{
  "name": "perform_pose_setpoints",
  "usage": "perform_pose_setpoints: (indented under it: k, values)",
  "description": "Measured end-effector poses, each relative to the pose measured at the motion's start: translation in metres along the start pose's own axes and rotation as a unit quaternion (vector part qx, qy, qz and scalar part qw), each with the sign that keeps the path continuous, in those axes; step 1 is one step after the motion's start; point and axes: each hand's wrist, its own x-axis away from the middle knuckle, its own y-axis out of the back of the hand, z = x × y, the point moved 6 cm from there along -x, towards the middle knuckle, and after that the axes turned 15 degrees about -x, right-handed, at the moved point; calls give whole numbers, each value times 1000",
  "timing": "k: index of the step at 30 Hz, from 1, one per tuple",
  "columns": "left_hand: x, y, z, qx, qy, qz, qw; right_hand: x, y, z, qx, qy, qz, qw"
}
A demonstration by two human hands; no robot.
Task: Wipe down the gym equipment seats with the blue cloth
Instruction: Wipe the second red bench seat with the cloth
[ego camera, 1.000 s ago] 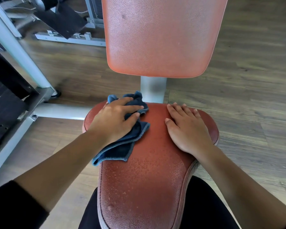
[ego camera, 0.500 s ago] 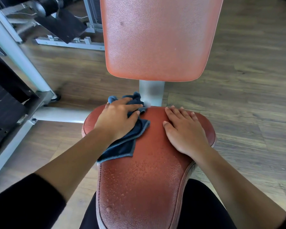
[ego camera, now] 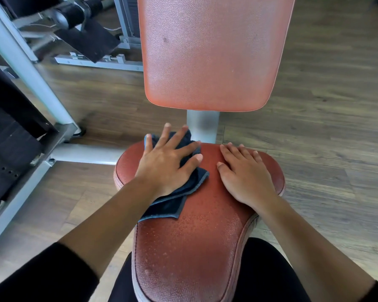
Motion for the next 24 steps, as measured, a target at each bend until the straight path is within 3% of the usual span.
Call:
perform_pose_setpoints:
  k: [4,7,10,14,20,24]
  values:
    - [16,2,0,42,-48,67,996,-1,0,0,-1,3,0,1000]
    - [37,6,5,34,-86,21,995,0,0,-1,2,3,4,1000]
    - [32,5,17,64,-51,-13,997,0,0,0,3,3,7,1000]
    - [7,3,10,23,0,-6,1000,-1,0,-1,4,2,10,1000]
    - [40,5,6,79,-38,-67,994,0,3,-2,-8,4,21,1000]
    - [23,3,21,80,19,-82,993,5,10,-7,-14,5,39,999]
